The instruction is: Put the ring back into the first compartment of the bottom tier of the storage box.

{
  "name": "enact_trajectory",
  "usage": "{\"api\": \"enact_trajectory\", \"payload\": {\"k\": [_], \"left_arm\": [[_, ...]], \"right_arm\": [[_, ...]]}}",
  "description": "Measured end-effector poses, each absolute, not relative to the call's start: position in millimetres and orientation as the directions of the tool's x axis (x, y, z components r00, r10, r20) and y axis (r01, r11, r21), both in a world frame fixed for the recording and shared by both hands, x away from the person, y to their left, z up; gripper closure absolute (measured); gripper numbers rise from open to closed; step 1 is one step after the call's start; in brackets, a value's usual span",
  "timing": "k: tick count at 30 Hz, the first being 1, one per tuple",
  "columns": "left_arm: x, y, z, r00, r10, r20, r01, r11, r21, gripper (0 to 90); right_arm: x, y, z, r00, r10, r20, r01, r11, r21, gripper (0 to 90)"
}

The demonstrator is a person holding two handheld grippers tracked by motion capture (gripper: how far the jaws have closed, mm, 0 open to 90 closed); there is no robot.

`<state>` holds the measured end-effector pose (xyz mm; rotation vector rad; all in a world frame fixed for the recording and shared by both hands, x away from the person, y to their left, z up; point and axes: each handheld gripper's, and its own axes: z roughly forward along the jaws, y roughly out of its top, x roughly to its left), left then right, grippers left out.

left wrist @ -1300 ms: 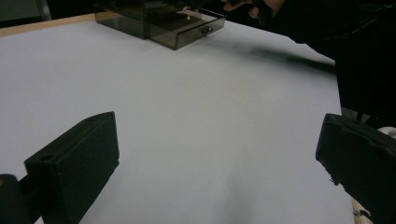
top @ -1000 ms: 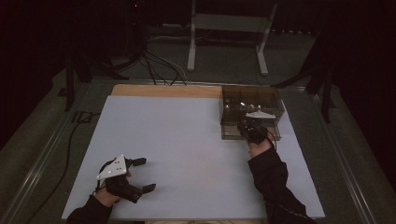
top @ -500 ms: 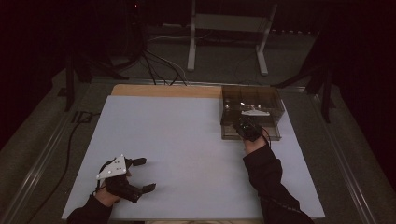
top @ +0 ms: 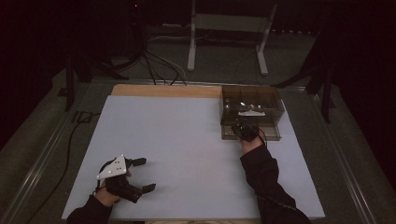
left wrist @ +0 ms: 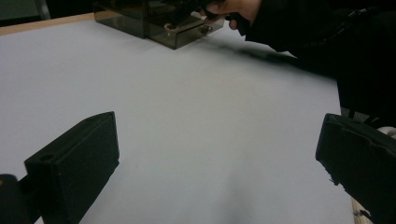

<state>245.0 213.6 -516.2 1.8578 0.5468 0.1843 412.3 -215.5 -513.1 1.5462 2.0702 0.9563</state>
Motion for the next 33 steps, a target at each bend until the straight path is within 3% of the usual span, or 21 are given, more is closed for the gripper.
{"api": "enact_trajectory", "payload": {"k": [12, 15, 33], "left_arm": [[245.0, 213.4, -516.4, 0.880, 0.454, -0.139, 0.279, -0.258, 0.925, 0.7], [245.3, 213.6, -516.8, 0.879, 0.455, -0.140, 0.282, -0.260, 0.924, 0.7], [245.4, 212.8, -516.4, 0.880, 0.455, -0.139, 0.280, -0.260, 0.924, 0.7]], "right_arm": [[413.8, -215.0, -516.1, -0.300, 0.951, 0.072, 0.691, 0.164, 0.704, 85.4], [413.2, -216.3, -514.3, -0.277, 0.958, 0.080, 0.691, 0.140, 0.709, 73.0], [398.9, -215.3, -490.4, -0.324, 0.942, 0.088, 0.646, 0.153, 0.748, 48.7]]}}
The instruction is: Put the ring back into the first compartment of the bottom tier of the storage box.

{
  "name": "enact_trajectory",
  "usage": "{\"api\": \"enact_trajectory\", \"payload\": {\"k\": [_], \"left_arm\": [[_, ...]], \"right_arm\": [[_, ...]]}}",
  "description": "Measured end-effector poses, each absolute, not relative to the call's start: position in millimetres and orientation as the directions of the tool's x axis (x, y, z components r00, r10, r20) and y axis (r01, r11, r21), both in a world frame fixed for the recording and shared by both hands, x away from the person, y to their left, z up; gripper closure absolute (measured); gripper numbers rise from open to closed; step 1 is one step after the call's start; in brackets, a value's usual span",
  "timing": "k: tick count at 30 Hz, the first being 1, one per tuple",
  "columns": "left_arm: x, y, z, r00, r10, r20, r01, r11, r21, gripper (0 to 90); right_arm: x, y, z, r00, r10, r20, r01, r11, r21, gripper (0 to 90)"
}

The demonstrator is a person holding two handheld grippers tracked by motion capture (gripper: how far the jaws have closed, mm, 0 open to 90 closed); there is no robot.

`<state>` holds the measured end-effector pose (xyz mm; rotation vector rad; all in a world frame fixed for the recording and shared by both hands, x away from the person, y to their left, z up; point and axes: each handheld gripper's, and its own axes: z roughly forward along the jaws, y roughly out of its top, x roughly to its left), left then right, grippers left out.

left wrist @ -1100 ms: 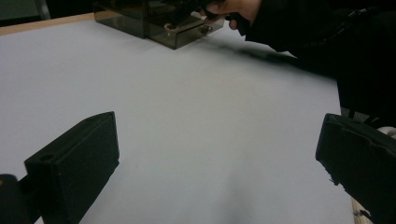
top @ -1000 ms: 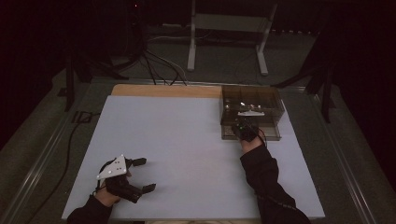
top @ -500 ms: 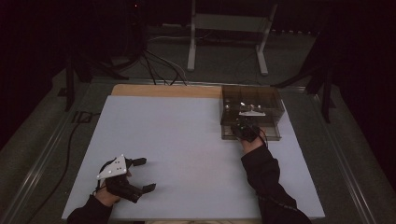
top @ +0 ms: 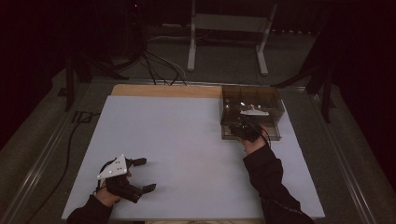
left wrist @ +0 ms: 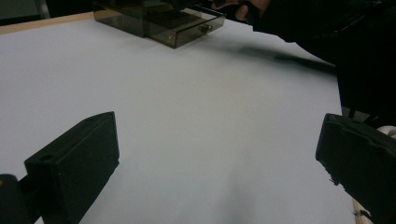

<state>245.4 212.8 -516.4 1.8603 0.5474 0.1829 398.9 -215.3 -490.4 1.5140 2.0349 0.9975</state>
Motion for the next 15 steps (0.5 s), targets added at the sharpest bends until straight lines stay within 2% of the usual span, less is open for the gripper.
{"api": "enact_trajectory", "payload": {"k": [5, 11, 13, 15], "left_arm": [[245.7, 213.3, -516.7, 0.878, 0.457, -0.141, 0.283, -0.258, 0.924, 0.7], [245.7, 212.5, -516.1, 0.879, 0.456, -0.141, 0.281, -0.256, 0.925, 0.7], [245.7, 212.1, -515.7, 0.879, 0.456, -0.141, 0.281, -0.254, 0.926, 0.7], [246.3, 211.4, -516.0, 0.879, 0.456, -0.141, 0.283, -0.259, 0.923, 0.7]], "right_arm": [[396.9, -213.7, -486.1, -0.329, 0.940, 0.085, 0.641, 0.156, 0.752, 42.5], [397.6, -212.7, -482.0, -0.348, 0.931, 0.111, 0.649, 0.153, 0.745, 20.1], [397.3, -212.7, -481.4, -0.352, 0.929, 0.117, 0.646, 0.151, 0.748, 17.8], [395.5, -210.7, -478.3, -0.385, 0.913, 0.134, 0.637, 0.158, 0.754, 9.8]]}}
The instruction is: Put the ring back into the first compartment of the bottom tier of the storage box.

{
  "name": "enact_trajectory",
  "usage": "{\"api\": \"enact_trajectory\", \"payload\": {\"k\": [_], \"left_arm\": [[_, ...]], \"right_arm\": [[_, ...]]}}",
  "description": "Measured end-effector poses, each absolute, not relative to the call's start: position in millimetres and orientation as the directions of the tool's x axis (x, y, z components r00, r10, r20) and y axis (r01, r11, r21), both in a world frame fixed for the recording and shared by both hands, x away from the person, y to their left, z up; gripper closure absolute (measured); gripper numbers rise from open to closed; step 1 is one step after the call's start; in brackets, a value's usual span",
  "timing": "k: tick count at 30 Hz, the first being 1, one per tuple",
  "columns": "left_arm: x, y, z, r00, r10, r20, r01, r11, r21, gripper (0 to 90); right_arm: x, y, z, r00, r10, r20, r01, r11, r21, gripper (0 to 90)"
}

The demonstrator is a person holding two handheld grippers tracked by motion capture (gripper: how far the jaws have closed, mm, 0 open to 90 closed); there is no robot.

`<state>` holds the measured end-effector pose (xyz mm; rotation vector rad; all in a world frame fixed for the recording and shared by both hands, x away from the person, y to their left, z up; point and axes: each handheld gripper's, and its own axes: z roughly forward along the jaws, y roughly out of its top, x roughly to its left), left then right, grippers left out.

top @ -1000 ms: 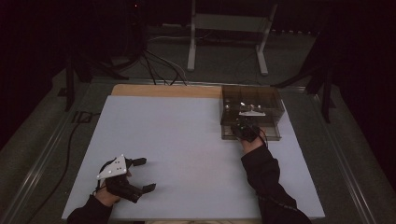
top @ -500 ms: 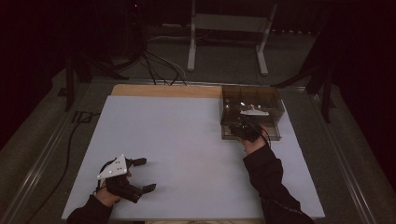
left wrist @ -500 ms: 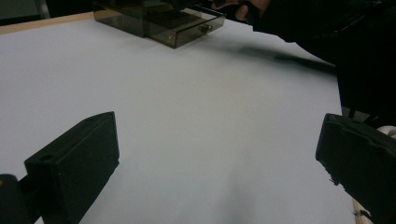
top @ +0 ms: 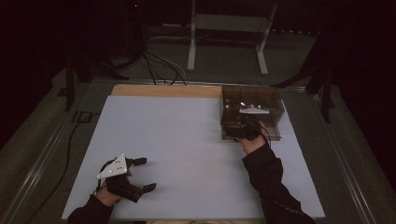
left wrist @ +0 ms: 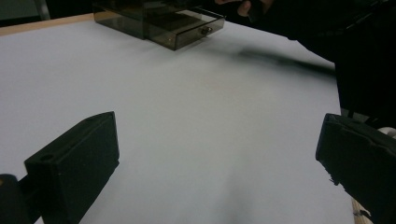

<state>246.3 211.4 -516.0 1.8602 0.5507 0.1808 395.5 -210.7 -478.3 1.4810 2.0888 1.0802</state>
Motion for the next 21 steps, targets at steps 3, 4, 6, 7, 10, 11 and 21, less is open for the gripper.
{"api": "enact_trajectory", "payload": {"k": [3, 4, 6, 7, 10, 11, 21], "left_arm": [[247.0, 210.8, -515.6, 0.879, 0.455, -0.144, 0.284, -0.255, 0.924, 0.7], [247.6, 210.6, -515.8, 0.879, 0.455, -0.146, 0.284, -0.253, 0.925, 0.7], [248.1, 210.8, -516.5, 0.878, 0.456, -0.147, 0.288, -0.257, 0.923, 0.7], [248.1, 210.8, -516.5, 0.878, 0.456, -0.147, 0.288, -0.257, 0.923, 0.7], [248.0, 211.3, -516.5, 0.877, 0.458, -0.148, 0.289, -0.254, 0.923, 0.7], [248.0, 211.3, -516.3, 0.877, 0.457, -0.146, 0.287, -0.254, 0.924, 0.7], [247.0, 210.9, -516.7, 0.879, 0.455, -0.142, 0.284, -0.261, 0.923, 0.7]], "right_arm": [[394.8, -210.6, -475.8, -0.398, 0.907, 0.141, 0.628, 0.157, 0.762, 8.9], [394.3, -210.5, -473.7, -0.405, 0.902, 0.145, 0.626, 0.158, 0.764, 5.5], [393.9, -210.8, -471.8, -0.418, 0.896, 0.153, 0.619, 0.158, 0.770, 3.0], [393.9, -210.8, -471.8, -0.418, 0.896, 0.153, 0.619, 0.158, 0.770, 3.0], [393.7, -211.1, -469.2, -0.428, 0.890, 0.155, 0.612, 0.160, 0.774, 1.5], [393.2, -210.5, -465.1, -0.445, 0.881, 0.158, 0.605, 0.166, 0.779, 0.0], [386.3, -201.7, -455.8, -0.483, 0.863, 0.148, 0.573, 0.183, 0.799, 0.0]]}}
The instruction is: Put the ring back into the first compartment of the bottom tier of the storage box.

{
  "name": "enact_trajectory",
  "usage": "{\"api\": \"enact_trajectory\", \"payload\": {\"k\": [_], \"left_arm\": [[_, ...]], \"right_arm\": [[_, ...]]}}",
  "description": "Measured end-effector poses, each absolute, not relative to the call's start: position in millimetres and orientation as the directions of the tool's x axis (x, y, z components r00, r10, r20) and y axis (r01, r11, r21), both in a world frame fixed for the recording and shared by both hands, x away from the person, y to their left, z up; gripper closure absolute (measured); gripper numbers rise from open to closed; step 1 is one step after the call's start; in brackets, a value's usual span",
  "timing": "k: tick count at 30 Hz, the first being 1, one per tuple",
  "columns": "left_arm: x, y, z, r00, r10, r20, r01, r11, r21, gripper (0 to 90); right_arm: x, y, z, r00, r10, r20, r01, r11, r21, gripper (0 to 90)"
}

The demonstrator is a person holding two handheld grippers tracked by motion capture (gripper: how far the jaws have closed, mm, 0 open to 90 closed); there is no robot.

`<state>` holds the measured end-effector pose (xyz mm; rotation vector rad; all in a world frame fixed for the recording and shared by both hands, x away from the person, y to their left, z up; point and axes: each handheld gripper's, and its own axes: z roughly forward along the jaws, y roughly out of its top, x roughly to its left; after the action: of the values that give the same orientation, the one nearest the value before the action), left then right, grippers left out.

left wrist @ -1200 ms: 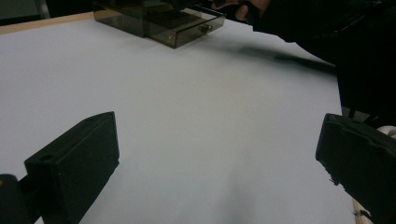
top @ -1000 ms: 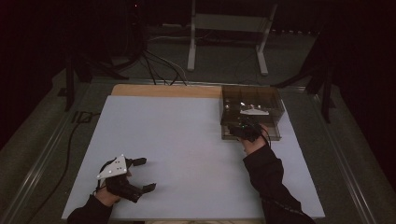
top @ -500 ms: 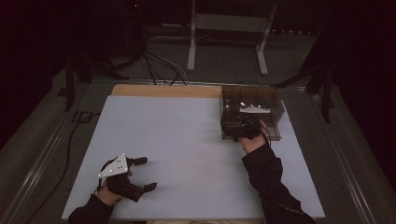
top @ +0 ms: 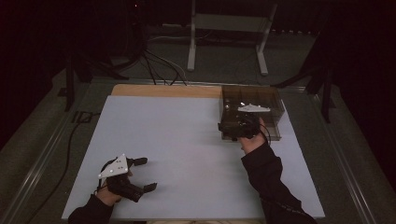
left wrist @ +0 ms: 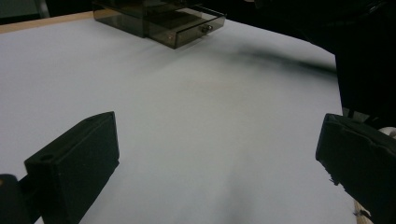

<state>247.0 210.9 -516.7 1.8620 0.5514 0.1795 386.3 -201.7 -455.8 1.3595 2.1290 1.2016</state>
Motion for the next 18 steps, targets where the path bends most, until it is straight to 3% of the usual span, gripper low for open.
{"api": "enact_trajectory", "payload": {"k": [18], "left_arm": [[245.9, 212.5, -517.1, 0.878, 0.457, -0.141, 0.285, -0.262, 0.922, 0.7]], "right_arm": [[373.8, -181.0, -447.2, -0.639, 0.746, 0.185, 0.511, 0.233, 0.827, 0.0]]}}
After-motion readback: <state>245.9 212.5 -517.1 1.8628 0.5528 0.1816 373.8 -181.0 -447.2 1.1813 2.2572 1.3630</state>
